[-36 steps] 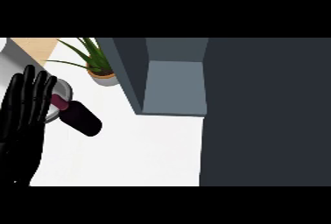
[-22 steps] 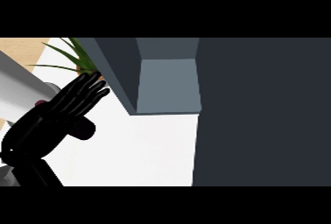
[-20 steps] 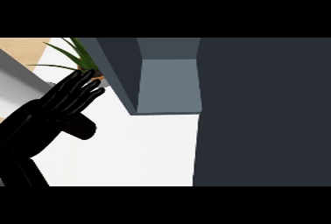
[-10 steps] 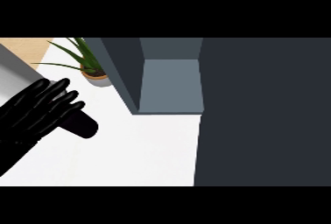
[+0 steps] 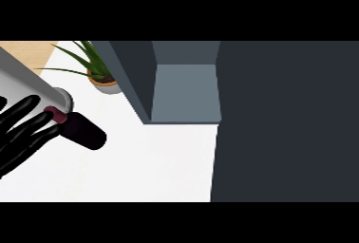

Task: Pick up the wine, place it into the cabinet and close the cabinet

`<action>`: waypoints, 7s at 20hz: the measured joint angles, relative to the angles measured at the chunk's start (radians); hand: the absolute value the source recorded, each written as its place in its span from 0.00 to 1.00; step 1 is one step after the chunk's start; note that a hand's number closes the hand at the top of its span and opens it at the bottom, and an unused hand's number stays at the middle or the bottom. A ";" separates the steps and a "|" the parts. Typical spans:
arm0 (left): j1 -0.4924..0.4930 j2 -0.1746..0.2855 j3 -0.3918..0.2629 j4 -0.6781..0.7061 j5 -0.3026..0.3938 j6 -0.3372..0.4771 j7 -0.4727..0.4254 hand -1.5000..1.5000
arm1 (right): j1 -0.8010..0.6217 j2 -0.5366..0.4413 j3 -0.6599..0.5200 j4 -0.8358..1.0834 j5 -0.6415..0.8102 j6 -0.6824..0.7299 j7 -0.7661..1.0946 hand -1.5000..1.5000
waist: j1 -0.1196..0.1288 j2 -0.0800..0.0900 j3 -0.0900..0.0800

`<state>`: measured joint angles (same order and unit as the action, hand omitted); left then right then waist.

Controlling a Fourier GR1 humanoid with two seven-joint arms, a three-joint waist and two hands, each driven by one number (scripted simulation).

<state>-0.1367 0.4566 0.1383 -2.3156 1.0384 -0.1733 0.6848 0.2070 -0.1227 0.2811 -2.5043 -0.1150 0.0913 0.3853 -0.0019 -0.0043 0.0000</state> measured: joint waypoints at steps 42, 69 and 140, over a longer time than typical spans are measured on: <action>-0.123 0.115 0.297 0.575 -0.119 -0.338 -0.098 0.00 | -0.074 -0.028 0.039 -0.018 0.024 -0.058 0.091 0.00 | -0.018 0.003 -0.001; -0.164 -0.017 0.235 1.104 -0.667 -0.614 -0.561 0.00 | -0.112 -0.034 0.073 -0.021 0.038 -0.107 0.123 0.00 | -0.029 0.004 -0.002; -0.384 -0.146 0.122 1.955 -1.030 -0.478 -1.232 1.00 | -0.052 -0.076 0.076 -0.012 0.040 -0.095 0.037 0.00 | -0.030 0.006 -0.002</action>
<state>-0.5203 0.3111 0.2606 -0.3605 0.0086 -0.6516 -0.5474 0.1551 -0.1984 0.3576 -2.5159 -0.0746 -0.0033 0.4222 -0.0317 0.0014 -0.0022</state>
